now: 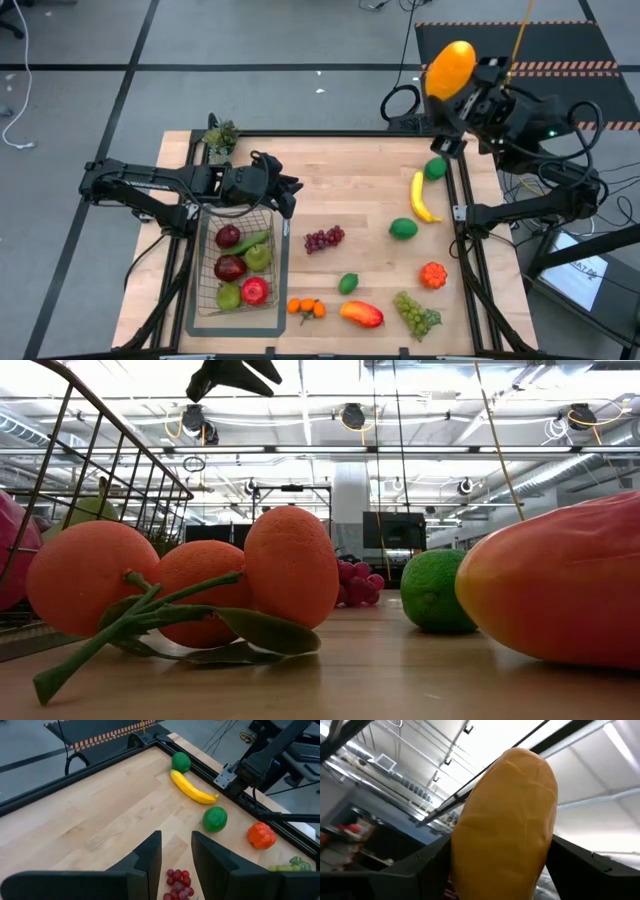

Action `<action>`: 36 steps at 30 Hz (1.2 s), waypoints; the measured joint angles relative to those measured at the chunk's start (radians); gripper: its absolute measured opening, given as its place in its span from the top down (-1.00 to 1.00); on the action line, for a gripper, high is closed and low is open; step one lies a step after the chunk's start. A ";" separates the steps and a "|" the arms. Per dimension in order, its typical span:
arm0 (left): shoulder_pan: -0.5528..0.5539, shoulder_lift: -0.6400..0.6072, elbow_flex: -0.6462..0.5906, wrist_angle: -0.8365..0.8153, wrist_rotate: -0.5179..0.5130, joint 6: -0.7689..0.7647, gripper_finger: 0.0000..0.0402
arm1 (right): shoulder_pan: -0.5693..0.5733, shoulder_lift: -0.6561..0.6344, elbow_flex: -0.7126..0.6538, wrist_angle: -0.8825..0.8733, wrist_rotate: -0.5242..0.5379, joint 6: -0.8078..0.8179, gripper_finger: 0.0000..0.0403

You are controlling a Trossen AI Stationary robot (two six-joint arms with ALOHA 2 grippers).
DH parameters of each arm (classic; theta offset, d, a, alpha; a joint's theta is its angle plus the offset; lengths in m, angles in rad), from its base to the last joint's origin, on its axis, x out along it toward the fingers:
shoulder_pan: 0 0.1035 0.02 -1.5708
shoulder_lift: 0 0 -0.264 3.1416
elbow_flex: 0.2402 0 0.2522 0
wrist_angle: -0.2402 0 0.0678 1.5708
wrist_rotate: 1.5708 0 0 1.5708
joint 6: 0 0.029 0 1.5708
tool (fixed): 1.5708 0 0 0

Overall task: Build produce basket
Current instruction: Put the yellow mango into the wire basket

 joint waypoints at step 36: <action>0.062 0.000 0.000 0.011 -0.014 -0.108 0.47 | 0.000 -0.062 0.000 0.037 0.369 0.887 -0.38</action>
